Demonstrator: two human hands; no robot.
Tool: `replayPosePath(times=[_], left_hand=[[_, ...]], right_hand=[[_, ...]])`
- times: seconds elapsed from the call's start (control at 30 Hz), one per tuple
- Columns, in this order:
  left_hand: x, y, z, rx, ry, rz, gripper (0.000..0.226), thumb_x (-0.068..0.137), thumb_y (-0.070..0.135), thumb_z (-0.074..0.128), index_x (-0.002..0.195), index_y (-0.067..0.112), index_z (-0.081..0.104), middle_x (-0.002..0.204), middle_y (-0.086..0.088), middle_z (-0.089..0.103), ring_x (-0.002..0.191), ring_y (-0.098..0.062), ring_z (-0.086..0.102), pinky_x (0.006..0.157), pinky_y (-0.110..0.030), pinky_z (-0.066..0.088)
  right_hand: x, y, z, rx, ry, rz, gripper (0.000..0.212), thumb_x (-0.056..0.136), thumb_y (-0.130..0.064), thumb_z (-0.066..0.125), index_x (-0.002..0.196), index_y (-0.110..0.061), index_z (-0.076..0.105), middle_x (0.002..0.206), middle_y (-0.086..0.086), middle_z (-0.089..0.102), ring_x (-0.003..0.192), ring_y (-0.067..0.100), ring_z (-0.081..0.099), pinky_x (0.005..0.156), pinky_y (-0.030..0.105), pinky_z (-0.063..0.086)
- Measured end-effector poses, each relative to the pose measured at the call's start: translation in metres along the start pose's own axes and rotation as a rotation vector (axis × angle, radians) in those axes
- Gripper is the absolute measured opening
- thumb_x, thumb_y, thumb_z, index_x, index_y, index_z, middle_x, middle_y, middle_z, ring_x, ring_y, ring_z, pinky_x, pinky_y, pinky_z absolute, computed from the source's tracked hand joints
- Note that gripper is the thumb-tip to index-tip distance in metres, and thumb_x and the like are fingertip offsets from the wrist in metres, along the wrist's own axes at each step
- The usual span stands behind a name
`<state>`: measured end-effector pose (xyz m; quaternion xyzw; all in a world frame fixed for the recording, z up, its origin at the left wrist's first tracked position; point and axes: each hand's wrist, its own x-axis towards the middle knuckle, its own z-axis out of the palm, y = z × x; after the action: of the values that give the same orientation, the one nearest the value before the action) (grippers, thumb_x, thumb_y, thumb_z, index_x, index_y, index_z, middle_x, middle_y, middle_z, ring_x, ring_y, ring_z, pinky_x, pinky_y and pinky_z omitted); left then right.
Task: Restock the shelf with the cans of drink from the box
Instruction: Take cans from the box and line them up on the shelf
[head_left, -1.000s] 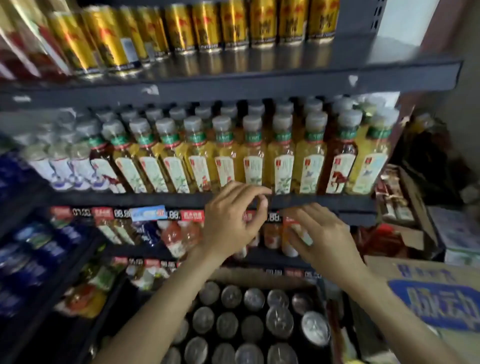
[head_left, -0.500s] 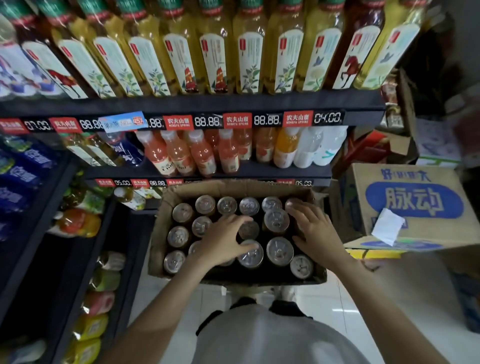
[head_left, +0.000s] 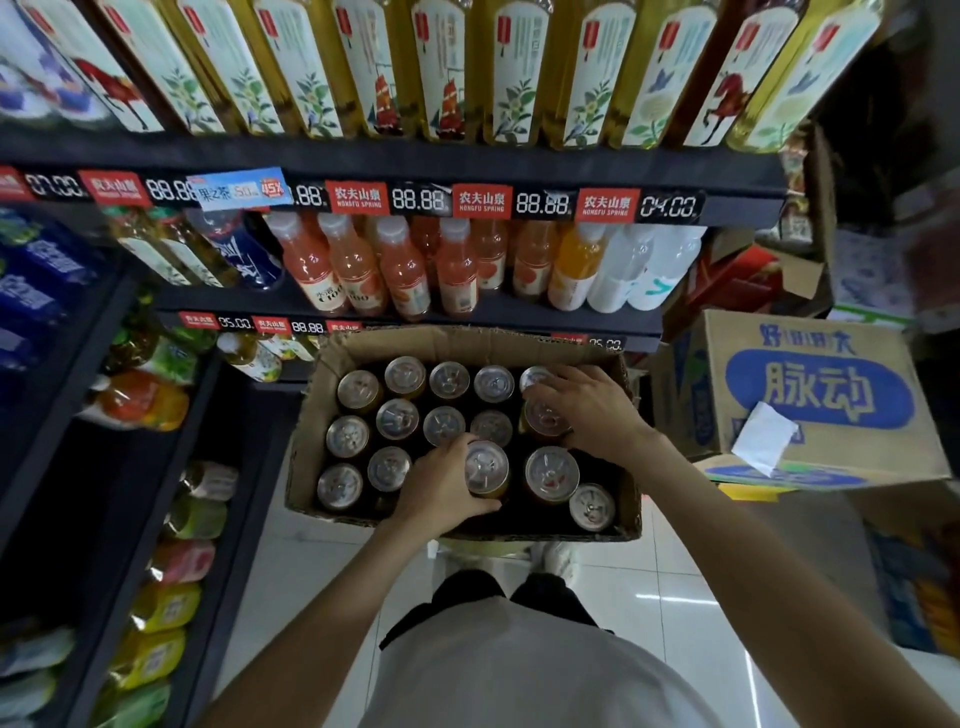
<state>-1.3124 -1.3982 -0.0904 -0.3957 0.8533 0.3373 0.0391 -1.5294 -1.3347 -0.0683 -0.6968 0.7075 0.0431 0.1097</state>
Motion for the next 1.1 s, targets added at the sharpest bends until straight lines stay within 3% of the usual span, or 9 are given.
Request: replayPosePath(times=[0.17,0.3,0.37,0.43,0.5,0.6,0.8,0.93,1.1], left_hand=[[-0.003,-0.001,-0.034,-0.454,0.178,-0.143,0.065,0.059,0.036,0.087,0.113,0.027,0.051,0.107,0.012,0.06,0.101,-0.008,0.057,0.083,-0.027,0.047],[0.0,0.018,-0.078,-0.893,0.263,-0.161,0.052,0.062,0.024,0.083,0.104,0.032,0.054,0.104,0.01,0.063,0.101,-0.009,0.06,0.088,-0.027,0.048],[0.003,0.03,-0.097,-0.989,0.306,-0.142,0.057,0.059,0.038,0.084,0.108,0.025,0.059,0.105,0.006,0.066,0.1,-0.008,0.061,0.095,-0.03,0.046],[0.004,0.04,-0.112,-1.048,0.346,-0.082,0.07,0.05,0.058,0.081,0.109,0.025,0.062,0.107,0.005,0.069,0.102,-0.009,0.063,0.095,-0.031,0.045],[0.005,0.053,-0.128,-1.053,0.374,-0.027,0.076,0.043,0.068,0.077,0.107,0.029,0.062,0.105,0.011,0.07,0.102,-0.006,0.063,0.091,-0.027,0.044],[0.008,0.076,-0.157,-1.008,0.399,0.055,0.061,0.047,0.057,0.077,0.1,0.034,0.059,0.099,0.016,0.068,0.094,0.0,0.062,0.085,-0.022,0.045],[0.016,0.135,-0.221,-0.758,0.517,0.303,0.06,0.049,0.039,0.087,0.096,0.04,0.049,0.099,0.025,0.054,0.088,0.014,0.054,0.073,-0.014,0.043],[0.023,0.181,-0.266,-0.588,0.65,0.515,0.06,0.046,0.06,0.073,0.098,0.043,0.047,0.099,0.022,0.059,0.089,0.016,0.055,0.07,-0.009,0.045],[0.032,0.243,-0.316,-0.503,0.817,0.696,0.059,0.049,0.063,0.071,0.099,0.045,0.046,0.098,0.025,0.058,0.091,0.014,0.054,0.076,-0.015,0.046]], right_hand=[[-0.009,0.007,-0.019,0.201,0.18,0.108,0.078,0.062,-0.036,0.083,0.13,-0.024,0.047,0.126,-0.002,0.055,0.121,0.025,0.046,0.097,0.036,0.037],[-0.019,-0.001,-0.062,1.03,0.395,0.228,0.069,0.067,-0.027,0.082,0.128,-0.026,0.05,0.12,-0.007,0.053,0.111,0.007,0.053,0.088,0.024,0.046],[-0.023,-0.008,-0.084,1.42,0.396,0.256,0.067,0.069,-0.021,0.078,0.129,-0.031,0.049,0.123,-0.007,0.055,0.107,0.005,0.058,0.084,0.024,0.053],[-0.023,-0.01,-0.098,1.601,0.397,0.278,0.071,0.063,-0.029,0.077,0.128,-0.032,0.049,0.126,-0.003,0.056,0.107,0.013,0.061,0.081,0.03,0.055],[-0.023,-0.009,-0.115,1.651,0.429,0.288,0.076,0.057,-0.037,0.08,0.126,-0.031,0.05,0.127,0.0,0.056,0.106,0.02,0.062,0.079,0.037,0.056],[-0.024,-0.005,-0.142,1.597,0.48,0.257,0.068,0.06,-0.038,0.078,0.122,-0.031,0.053,0.12,0.0,0.06,0.107,0.021,0.062,0.083,0.037,0.055],[-0.04,0.01,-0.214,1.369,0.681,0.123,0.052,0.063,-0.041,0.074,0.111,-0.035,0.057,0.101,-0.014,0.068,0.096,-0.001,0.063,0.071,0.017,0.053],[-0.051,0.031,-0.269,1.283,0.775,0.013,0.069,0.055,-0.05,0.07,0.119,-0.026,0.057,0.106,-0.006,0.07,0.098,0.007,0.065,0.073,0.021,0.054],[-0.063,0.055,-0.336,1.28,0.839,-0.138,0.064,0.049,-0.042,0.077,0.108,-0.023,0.062,0.095,-0.005,0.074,0.091,0.012,0.069,0.071,0.021,0.054]])
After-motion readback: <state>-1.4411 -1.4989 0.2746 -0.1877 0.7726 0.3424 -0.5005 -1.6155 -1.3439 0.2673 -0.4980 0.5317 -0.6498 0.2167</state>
